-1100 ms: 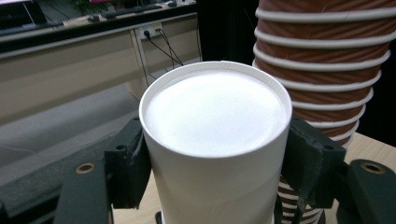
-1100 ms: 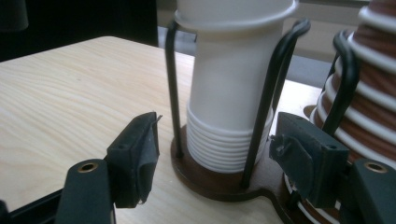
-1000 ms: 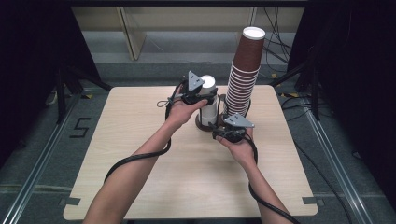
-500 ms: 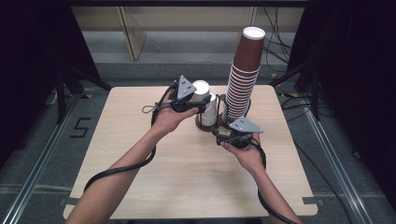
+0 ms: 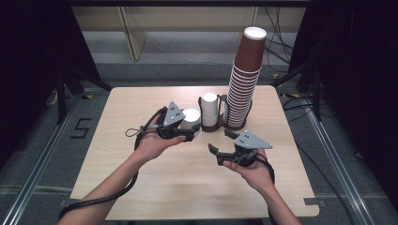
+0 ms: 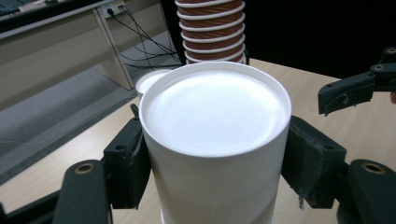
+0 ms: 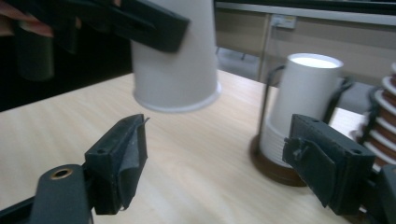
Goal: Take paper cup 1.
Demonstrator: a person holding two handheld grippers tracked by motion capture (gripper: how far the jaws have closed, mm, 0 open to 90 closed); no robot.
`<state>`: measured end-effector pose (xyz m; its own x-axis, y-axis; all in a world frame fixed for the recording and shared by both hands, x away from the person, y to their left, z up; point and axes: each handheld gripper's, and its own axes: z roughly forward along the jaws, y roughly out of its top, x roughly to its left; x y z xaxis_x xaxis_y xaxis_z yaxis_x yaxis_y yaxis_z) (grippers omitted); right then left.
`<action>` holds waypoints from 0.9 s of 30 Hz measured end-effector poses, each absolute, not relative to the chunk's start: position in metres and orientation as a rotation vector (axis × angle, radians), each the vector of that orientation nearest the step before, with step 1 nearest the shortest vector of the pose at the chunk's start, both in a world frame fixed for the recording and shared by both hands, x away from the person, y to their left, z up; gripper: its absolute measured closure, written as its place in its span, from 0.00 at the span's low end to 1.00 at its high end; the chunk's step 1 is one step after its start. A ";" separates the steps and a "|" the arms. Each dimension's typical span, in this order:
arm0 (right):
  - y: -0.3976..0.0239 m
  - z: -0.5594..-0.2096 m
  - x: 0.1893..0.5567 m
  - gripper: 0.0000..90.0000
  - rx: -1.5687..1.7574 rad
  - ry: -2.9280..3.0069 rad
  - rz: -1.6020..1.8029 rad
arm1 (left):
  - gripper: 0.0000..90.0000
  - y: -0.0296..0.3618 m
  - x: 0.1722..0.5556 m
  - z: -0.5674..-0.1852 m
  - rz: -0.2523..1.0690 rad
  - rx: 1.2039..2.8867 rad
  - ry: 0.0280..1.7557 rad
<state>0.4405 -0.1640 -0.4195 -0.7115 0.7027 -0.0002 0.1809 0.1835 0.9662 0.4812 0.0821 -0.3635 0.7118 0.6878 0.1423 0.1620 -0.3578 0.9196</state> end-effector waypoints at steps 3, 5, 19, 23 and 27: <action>-0.154 -0.417 0.429 0.20 0.829 2.055 1.601 | 0.34 0.081 0.472 -0.367 0.619 1.903 0.642; -0.150 -0.416 0.427 0.19 0.838 2.070 1.604 | 0.34 0.080 0.470 -0.367 0.608 1.906 0.639; -0.122 -0.424 0.438 0.15 0.782 2.088 1.566 | 0.34 0.063 0.458 -0.380 0.505 1.921 0.604; -0.120 -0.425 0.439 0.14 0.776 2.081 1.566 | 0.34 0.061 0.456 -0.382 0.491 1.915 0.601; -0.118 -0.430 0.439 0.13 0.790 2.082 1.561 | 0.34 0.057 0.455 -0.387 0.474 1.913 0.602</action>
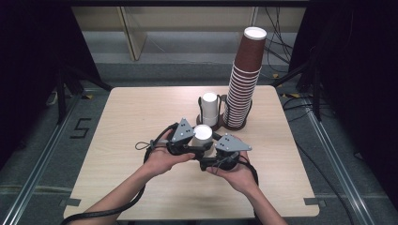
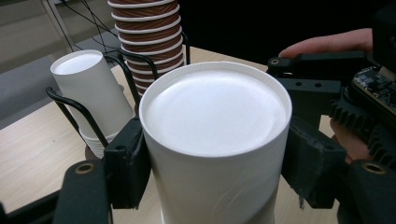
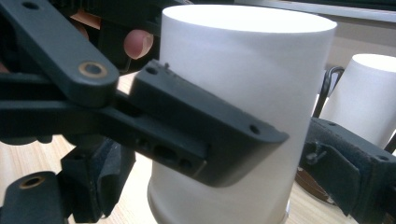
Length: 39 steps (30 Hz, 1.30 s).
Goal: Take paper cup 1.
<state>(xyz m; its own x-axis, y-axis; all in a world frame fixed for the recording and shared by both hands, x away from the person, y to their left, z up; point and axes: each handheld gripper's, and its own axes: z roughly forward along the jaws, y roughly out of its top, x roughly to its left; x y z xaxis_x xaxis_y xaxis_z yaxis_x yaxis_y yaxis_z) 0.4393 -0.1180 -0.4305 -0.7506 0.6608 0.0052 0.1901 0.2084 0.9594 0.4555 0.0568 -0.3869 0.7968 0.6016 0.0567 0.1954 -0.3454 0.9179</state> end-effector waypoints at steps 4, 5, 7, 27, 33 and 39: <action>-0.119 -0.431 0.439 0.22 0.760 2.047 1.532 | 0.34 0.056 0.456 -0.389 0.451 1.906 0.611; -0.119 -0.431 0.438 0.24 0.771 2.048 1.525 | 0.34 0.056 0.456 -0.390 0.446 1.904 0.615; -0.120 -0.431 0.437 0.27 0.783 2.040 1.520 | 0.34 0.057 0.456 -0.390 0.441 1.901 0.617; -0.131 -0.439 0.436 0.32 0.897 2.004 1.526 | 0.06 0.081 0.447 -0.381 0.505 1.811 0.538; -0.142 -0.441 0.438 0.32 1.039 1.958 1.581 | 0.03 0.099 0.435 -0.391 0.561 1.784 0.512; -0.154 -0.443 0.439 0.32 1.158 1.898 1.645 | 0.02 0.113 0.423 -0.405 0.588 1.742 0.535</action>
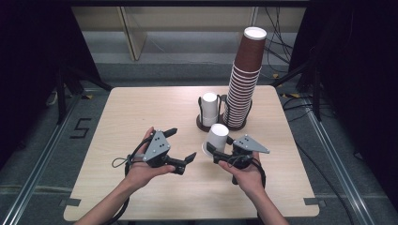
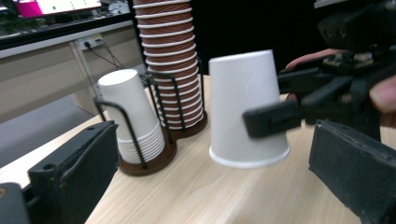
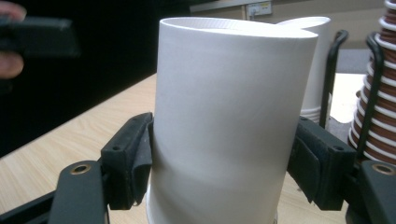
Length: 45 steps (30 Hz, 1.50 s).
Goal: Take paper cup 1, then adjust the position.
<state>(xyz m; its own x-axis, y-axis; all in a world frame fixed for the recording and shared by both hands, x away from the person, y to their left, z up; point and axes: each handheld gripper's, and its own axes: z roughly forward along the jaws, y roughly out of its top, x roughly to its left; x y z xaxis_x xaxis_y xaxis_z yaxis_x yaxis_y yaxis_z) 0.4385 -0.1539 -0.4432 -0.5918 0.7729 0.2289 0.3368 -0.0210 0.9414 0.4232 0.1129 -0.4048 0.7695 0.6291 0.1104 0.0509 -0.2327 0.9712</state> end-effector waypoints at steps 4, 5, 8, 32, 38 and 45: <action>-0.161 -0.445 0.441 0.32 1.213 1.870 1.698 | 0.01 0.122 0.417 -0.416 0.621 1.724 0.564; -0.162 -0.444 0.439 0.32 1.268 1.856 1.714 | 0.01 0.123 0.416 -0.418 0.626 1.720 0.569; -0.166 -0.444 0.441 0.32 1.263 1.850 1.735 | 0.01 0.126 0.414 -0.423 0.630 1.719 0.579; -0.184 -0.452 0.433 0.32 1.562 1.685 2.018 | 0.02 0.082 0.411 -0.436 0.590 1.759 0.477; -0.190 -0.453 0.428 0.32 1.575 1.658 2.027 | 0.06 0.062 0.418 -0.439 0.542 1.759 0.465; -0.187 -0.450 0.426 0.32 1.568 1.666 2.035 | 0.07 0.050 0.423 -0.442 0.510 1.785 0.450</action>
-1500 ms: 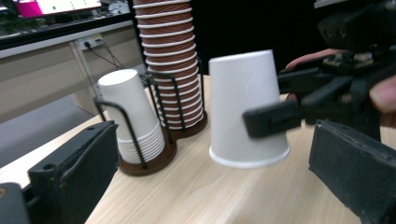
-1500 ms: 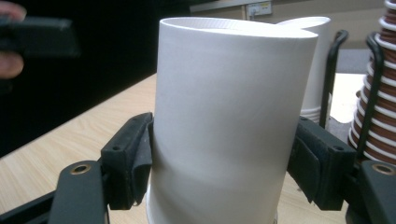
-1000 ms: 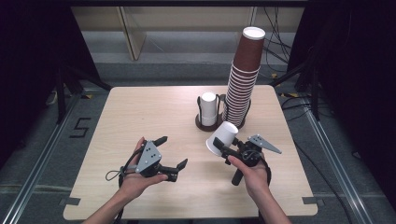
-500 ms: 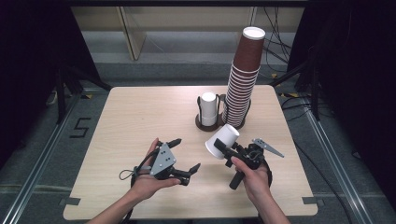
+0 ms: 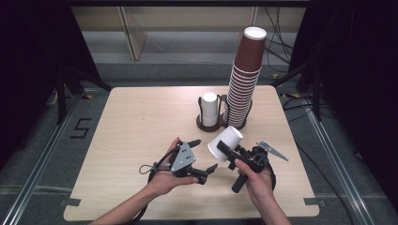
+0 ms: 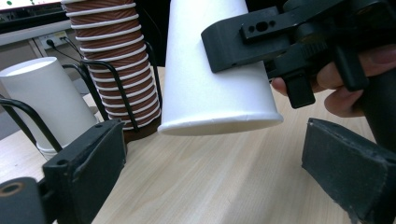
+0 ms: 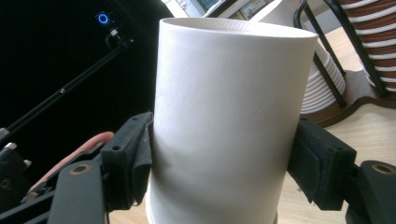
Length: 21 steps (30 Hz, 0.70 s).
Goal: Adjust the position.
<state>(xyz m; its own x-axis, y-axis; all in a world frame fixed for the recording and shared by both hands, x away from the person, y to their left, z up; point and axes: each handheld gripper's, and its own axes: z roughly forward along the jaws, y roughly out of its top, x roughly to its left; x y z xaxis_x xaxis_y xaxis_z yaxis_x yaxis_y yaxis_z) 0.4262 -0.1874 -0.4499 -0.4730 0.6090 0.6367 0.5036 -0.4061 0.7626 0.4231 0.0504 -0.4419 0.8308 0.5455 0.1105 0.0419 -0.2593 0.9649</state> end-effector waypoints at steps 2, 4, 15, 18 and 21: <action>-0.186 -0.450 0.427 0.32 1.571 1.671 2.036 | 0.07 0.047 0.427 -0.443 0.503 1.788 0.452; -0.185 -0.452 0.428 0.32 1.577 1.682 2.036 | 0.07 0.044 0.429 -0.444 0.506 1.795 0.447; -0.180 -0.453 0.428 0.32 1.578 1.694 2.043 | 0.13 0.030 0.436 -0.448 0.475 1.815 0.455; -0.178 -0.454 0.428 0.32 1.571 1.703 2.050 | 0.16 0.028 0.437 -0.448 0.469 1.814 0.463; -0.178 -0.454 0.428 0.32 1.587 1.702 2.045 | 0.18 0.028 0.438 -0.447 0.459 1.819 0.471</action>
